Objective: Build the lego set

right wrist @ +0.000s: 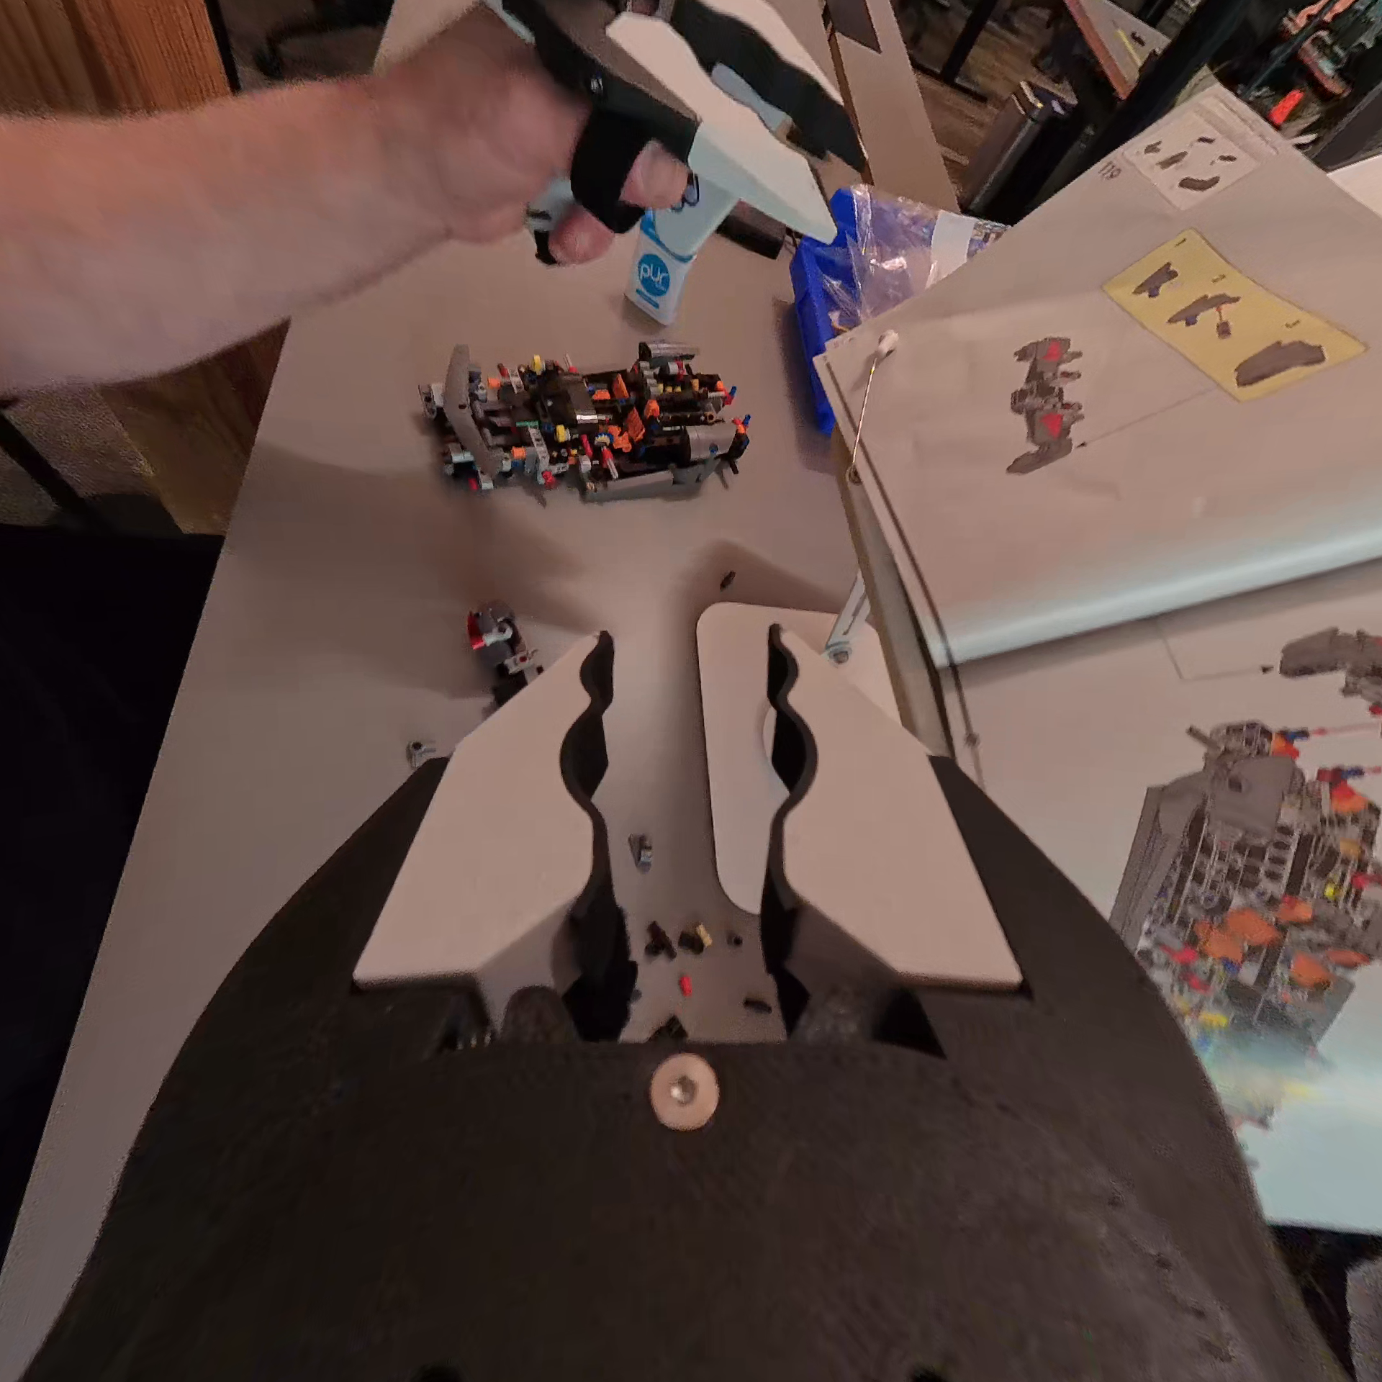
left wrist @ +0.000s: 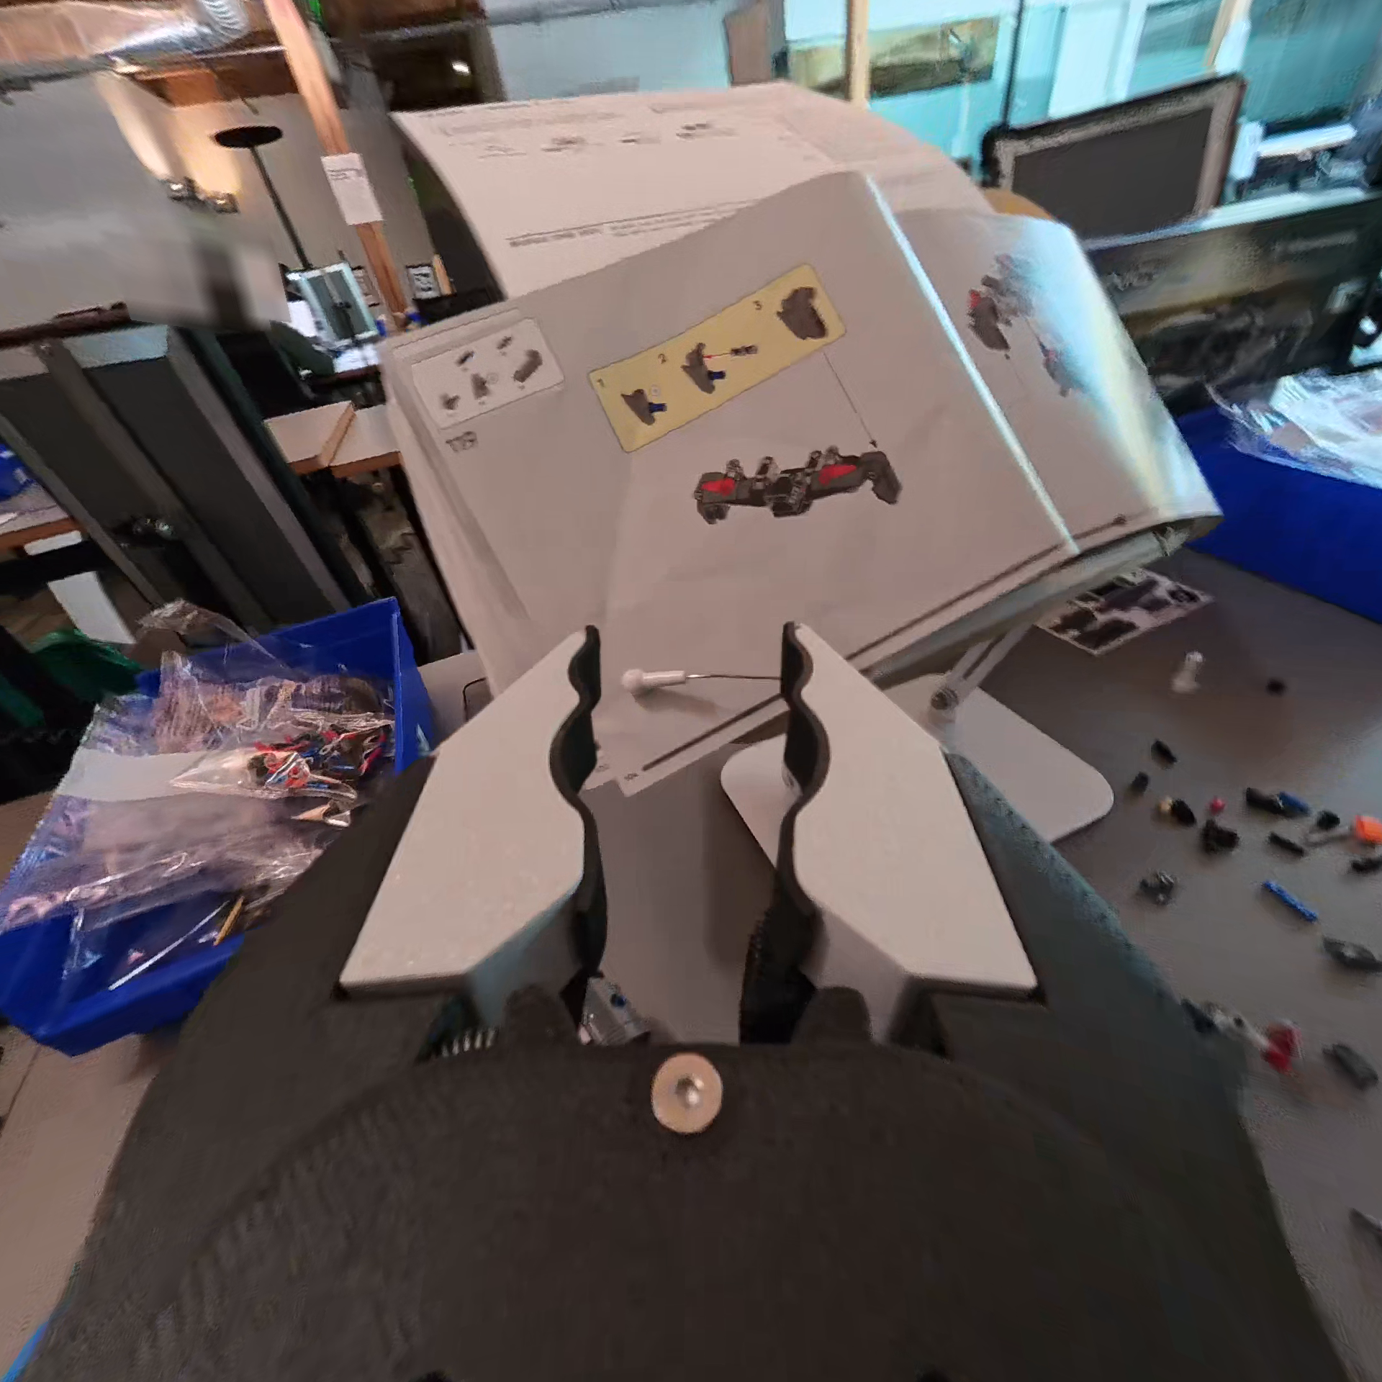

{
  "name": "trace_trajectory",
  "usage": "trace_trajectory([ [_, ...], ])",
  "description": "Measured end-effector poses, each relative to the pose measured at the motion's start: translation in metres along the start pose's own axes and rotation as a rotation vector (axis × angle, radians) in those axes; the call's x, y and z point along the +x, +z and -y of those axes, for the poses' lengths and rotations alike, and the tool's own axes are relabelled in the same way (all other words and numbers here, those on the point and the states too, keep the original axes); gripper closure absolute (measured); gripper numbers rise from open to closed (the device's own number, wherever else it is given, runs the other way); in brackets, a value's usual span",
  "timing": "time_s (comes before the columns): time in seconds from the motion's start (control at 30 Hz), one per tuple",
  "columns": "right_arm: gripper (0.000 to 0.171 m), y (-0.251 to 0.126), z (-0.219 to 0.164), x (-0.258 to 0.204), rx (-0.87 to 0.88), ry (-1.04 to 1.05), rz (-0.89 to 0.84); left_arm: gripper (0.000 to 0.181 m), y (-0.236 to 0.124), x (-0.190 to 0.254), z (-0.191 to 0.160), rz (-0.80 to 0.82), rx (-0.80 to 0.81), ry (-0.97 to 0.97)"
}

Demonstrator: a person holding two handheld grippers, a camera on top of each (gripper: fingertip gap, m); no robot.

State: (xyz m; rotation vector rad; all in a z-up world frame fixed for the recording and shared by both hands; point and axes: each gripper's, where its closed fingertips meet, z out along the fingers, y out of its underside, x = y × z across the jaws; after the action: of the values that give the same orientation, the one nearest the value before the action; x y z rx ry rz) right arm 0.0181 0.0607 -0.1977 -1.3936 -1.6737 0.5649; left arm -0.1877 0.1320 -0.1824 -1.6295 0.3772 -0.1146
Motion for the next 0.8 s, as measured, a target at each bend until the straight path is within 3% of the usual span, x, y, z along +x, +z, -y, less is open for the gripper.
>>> trace_trajectory([
  [0.17,0.123,-0.014,-0.035,-0.031,-0.048,0.009,-0.025,0.135,-0.017,0.058,-0.024,-0.185,-0.128,0.135],
  [0.4,0.116,-0.018,-0.085,-0.075,-0.055,0.149,0.057,0.124,-0.046,0.140,-0.124,-0.342,-0.357,0.233],
  [0.6,0.117,-0.009,-0.109,-0.094,-0.060,0.224,0.061,0.118,-0.059,0.163,-0.190,-0.385,-0.489,0.237],
  [0.8,0.119,0.005,-0.129,-0.104,-0.123,0.229,0.054,0.116,-0.057,0.162,-0.211,-0.392,-0.548,0.256],
])
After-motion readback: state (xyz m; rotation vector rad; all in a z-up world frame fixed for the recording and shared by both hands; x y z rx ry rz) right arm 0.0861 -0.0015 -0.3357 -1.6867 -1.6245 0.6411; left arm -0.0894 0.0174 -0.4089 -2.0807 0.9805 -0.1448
